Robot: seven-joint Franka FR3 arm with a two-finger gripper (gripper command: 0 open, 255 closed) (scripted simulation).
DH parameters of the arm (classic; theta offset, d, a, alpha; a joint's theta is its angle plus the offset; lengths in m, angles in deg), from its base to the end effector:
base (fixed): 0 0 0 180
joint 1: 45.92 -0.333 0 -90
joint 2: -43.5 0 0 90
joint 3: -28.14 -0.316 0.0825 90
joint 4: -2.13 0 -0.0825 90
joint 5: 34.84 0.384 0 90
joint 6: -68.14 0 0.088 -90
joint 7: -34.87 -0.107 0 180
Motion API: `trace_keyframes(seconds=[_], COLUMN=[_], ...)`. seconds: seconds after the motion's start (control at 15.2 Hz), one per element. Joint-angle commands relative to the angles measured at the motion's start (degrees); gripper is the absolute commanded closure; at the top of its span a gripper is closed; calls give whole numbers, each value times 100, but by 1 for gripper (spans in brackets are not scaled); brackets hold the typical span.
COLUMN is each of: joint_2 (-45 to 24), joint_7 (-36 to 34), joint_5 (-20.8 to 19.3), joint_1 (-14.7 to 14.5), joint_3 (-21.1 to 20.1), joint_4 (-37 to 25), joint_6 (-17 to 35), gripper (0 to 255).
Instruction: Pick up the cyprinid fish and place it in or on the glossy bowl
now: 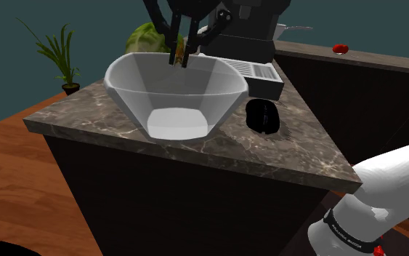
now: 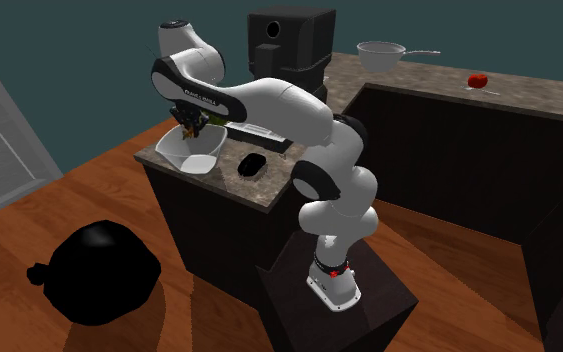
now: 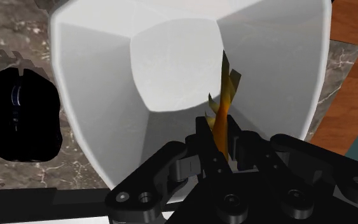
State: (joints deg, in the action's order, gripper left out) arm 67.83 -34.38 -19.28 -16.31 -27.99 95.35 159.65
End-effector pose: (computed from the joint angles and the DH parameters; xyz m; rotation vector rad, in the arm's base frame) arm 0.3653 0.3409 0.6979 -2.8287 1.0809 -0.3017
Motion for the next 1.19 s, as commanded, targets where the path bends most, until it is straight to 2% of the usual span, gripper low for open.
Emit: trace_keyframes(seconds=[0.0, 0.07, 0.4, 0.66, 1.12], joint_2=[0, 0, 0, -317, -317], joint_7=[0, 0, 0, -193, -194], joint_5=[0, 0, 0, -217, -218], joint_1=[0, 0, 0, 197, 197], joint_3=[0, 0, 0, -191, -191], joint_4=[0, 0, 0, -1004, -1004], joint_6=[0, 0, 0, -743, -743], gripper=[255, 0, 0, 0, 0])
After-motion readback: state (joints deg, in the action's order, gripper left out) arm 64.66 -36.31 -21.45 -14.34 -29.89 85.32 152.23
